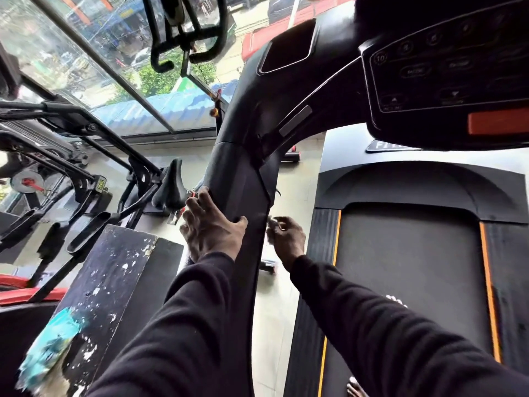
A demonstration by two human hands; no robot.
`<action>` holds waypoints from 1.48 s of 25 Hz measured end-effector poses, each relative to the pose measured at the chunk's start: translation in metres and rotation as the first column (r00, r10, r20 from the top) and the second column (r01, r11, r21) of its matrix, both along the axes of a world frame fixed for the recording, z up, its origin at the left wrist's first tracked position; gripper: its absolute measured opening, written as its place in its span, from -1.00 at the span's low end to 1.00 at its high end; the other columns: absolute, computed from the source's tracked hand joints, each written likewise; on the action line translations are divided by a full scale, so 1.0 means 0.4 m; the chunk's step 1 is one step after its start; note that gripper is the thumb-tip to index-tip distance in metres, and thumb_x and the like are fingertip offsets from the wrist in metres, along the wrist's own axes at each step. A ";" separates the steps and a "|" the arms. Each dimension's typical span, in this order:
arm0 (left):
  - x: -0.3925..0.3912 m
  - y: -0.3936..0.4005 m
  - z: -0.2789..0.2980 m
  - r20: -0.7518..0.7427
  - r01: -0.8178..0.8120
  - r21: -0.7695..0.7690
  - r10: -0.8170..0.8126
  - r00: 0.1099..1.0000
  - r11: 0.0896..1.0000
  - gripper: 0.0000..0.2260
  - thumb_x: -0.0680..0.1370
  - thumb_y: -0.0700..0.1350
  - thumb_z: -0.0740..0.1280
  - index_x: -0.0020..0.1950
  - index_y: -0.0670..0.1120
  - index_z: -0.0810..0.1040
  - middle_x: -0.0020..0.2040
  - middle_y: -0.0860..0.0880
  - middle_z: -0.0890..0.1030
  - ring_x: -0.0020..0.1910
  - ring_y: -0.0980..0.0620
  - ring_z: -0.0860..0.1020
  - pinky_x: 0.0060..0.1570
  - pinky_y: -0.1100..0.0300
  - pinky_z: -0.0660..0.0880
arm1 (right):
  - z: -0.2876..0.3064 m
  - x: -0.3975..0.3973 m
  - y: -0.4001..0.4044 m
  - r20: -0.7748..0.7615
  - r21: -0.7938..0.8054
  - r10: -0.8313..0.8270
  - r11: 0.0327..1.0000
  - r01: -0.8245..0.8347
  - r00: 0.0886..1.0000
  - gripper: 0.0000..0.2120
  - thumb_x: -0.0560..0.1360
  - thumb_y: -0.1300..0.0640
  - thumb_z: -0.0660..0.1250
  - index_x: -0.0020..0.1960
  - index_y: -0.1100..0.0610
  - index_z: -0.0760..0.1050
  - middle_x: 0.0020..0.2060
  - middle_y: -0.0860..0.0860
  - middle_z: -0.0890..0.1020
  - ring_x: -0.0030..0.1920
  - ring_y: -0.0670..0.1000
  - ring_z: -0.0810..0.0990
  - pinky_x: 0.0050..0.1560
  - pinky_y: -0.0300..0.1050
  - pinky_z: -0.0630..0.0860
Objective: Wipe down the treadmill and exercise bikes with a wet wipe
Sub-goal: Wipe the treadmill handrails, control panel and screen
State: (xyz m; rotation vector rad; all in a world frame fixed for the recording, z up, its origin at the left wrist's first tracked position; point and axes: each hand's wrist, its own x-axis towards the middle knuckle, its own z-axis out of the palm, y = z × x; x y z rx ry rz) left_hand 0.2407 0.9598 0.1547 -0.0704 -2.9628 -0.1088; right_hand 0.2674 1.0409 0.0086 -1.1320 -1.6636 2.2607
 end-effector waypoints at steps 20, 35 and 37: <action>0.002 -0.005 0.019 -0.001 0.026 0.204 -0.027 1.000 0.979 -0.33 0.39 0.14 0.45 0.42 0.02 0.27 0.35 -0.10 0.34 0.37 -0.14 0.34 0.37 -0.09 0.28 | 0.047 0.054 0.001 -0.134 -0.391 0.286 0.864 -0.316 0.949 -0.82 0.58 0.34 0.17 -0.09 0.13 0.46 -0.34 0.02 0.50 -0.44 -0.11 0.48 -0.47 -0.26 0.48; 0.174 -0.204 0.005 0.052 0.125 0.118 -0.132 0.990 0.985 -0.22 0.43 0.12 0.44 0.55 0.11 0.11 0.39 -0.11 0.30 0.33 -0.15 0.36 0.31 -0.17 0.35 | 0.010 0.176 -0.116 -0.060 -0.502 0.393 0.783 -0.368 0.918 -0.84 0.56 0.15 0.15 -0.13 0.02 0.47 -0.34 -0.04 0.50 -0.32 -0.05 0.49 -0.20 -0.15 0.45; 0.176 -0.207 0.005 0.062 0.118 0.123 -0.126 0.990 0.985 -0.22 0.44 0.13 0.43 0.55 0.10 0.11 0.38 -0.11 0.30 0.33 -0.16 0.36 0.34 -0.16 0.33 | -0.017 0.201 -0.122 -0.021 -0.531 0.375 0.781 -0.329 0.927 -0.78 0.57 0.17 0.12 -0.19 0.09 0.49 -0.33 0.01 0.55 -0.33 0.00 0.53 -0.17 -0.09 0.49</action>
